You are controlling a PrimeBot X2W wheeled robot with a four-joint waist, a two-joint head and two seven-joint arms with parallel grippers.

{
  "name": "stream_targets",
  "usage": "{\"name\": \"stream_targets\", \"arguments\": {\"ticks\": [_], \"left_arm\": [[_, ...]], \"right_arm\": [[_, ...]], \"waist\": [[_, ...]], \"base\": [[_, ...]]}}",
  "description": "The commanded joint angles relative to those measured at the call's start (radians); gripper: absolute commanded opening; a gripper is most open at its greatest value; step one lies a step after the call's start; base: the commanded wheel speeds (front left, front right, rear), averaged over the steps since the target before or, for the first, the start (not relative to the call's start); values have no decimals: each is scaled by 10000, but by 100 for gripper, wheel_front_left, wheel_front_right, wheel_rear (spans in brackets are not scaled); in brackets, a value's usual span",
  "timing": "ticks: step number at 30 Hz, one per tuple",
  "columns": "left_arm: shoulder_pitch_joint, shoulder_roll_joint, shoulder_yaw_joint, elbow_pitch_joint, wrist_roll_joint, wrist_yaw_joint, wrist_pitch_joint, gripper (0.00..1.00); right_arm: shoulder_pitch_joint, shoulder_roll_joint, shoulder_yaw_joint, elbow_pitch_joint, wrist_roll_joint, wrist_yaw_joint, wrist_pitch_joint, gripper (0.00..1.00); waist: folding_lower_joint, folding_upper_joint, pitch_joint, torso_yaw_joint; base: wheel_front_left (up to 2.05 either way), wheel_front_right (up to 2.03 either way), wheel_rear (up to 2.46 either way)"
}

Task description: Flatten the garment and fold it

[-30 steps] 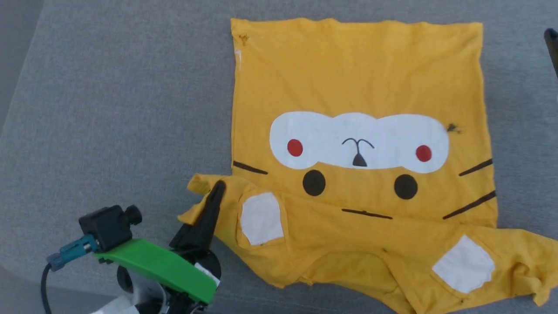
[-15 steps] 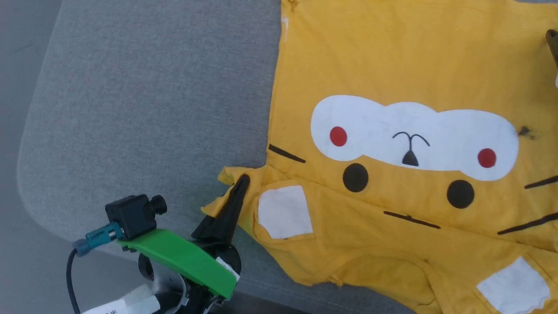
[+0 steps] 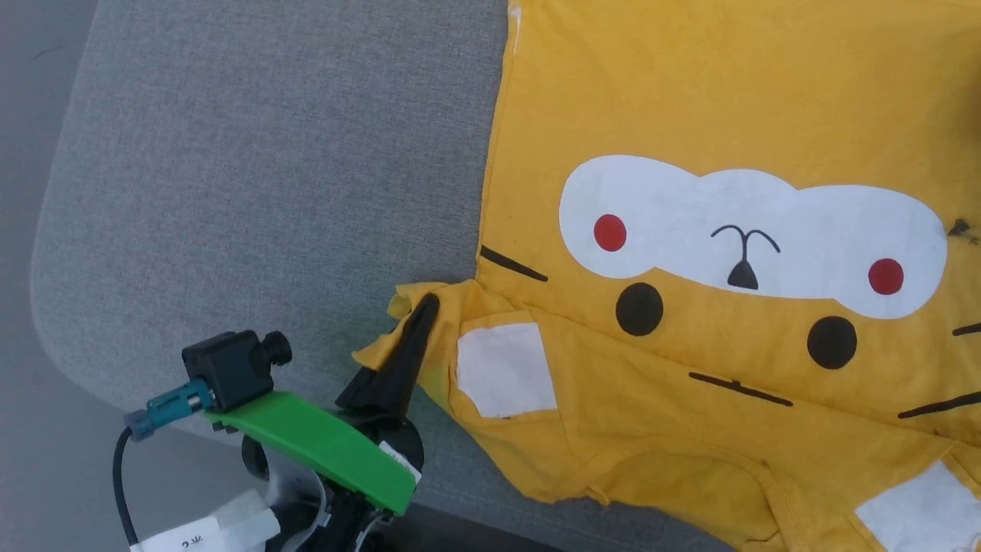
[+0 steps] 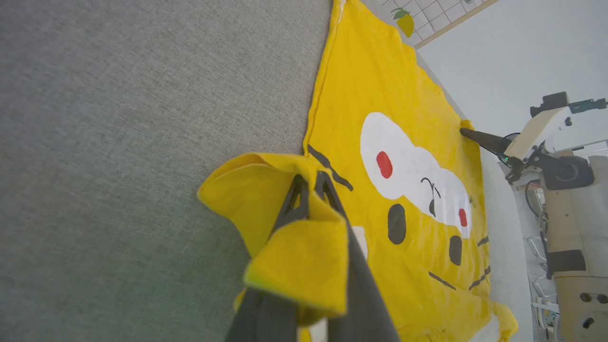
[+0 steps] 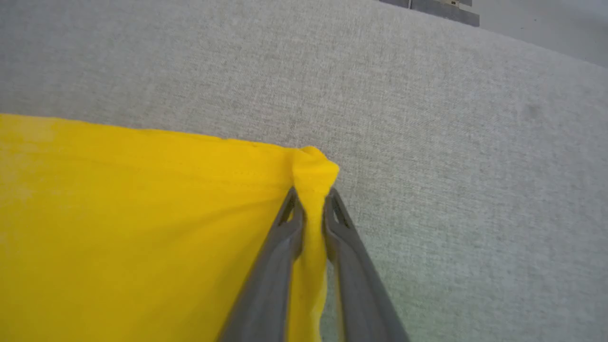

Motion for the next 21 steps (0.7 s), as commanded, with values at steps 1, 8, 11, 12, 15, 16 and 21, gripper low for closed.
{"name": "stream_targets", "arguments": {"ticks": [1, 8, 11, 12, 15, 16, 21], "left_arm": [[-215, 37, 48, 12, 31, -33, -36, 0], [-216, 132, 250, 125, 177, 63, -196, 0], [-130, 223, 331, 228, 313, 147, -239, 0], [-74, 235, 366, 268, 325, 179, -260, 0], [129, 288, 450, 310, 336, 276, -264, 0], [227, 302, 484, 306, 324, 317, -259, 0], [708, 398, 624, 213, 301, 499, -223, 0]], "right_arm": [[42, 58, -50, 198, -43, -15, -39, 0], [90, 333, -9, 107, 353, -15, -1159, 0], [292, 361, -28, 24, 690, -15, -1653, 0], [448, 340, -2, -33, 833, -15, -1810, 0], [965, 239, -78, -368, 1352, -15, -2100, 0], [1254, 156, -85, -606, 1523, -15, -2144, 0], [2787, 27, -875, -1984, 2347, -15, -2108, 0]], "waist": [[-1, 0, -81, -62], [-1, 0, -738, -446], [-1, 0, -1210, -717], [-1, 0, -1435, -847], [-1, 0, -1955, -1188], [-1, 0, -2137, -1328], [-1, 0, -2855, -2009]], "base": [[0, 0, 0], [0, 0, 0], [0, 0, 0], [0, 0, 0], [0, 0, 0], [0, 0, 0], [0, 0, 0]]}}
